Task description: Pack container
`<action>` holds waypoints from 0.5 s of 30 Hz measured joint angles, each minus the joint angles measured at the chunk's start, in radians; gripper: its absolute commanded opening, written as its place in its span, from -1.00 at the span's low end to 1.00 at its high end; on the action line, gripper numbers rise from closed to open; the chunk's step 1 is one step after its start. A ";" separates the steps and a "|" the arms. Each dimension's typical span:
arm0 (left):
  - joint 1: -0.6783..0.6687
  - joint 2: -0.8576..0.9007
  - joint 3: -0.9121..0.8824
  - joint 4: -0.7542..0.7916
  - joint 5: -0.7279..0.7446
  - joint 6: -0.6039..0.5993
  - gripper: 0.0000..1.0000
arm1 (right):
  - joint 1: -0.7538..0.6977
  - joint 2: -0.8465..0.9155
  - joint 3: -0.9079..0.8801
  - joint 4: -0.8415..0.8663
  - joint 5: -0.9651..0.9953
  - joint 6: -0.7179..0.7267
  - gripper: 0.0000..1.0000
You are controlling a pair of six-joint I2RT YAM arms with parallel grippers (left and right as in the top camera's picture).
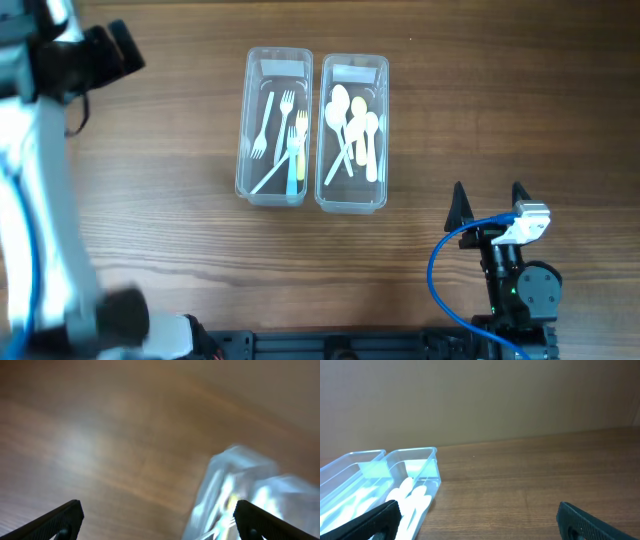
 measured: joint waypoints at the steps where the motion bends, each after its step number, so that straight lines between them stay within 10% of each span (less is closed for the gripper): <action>1: 0.000 -0.052 0.000 0.005 -0.002 0.000 1.00 | 0.000 0.000 0.000 0.000 0.000 0.000 0.99; 15: -0.078 -0.816 -0.160 -0.042 -0.105 0.000 0.99 | -0.001 0.000 -0.001 0.000 -0.001 0.000 1.00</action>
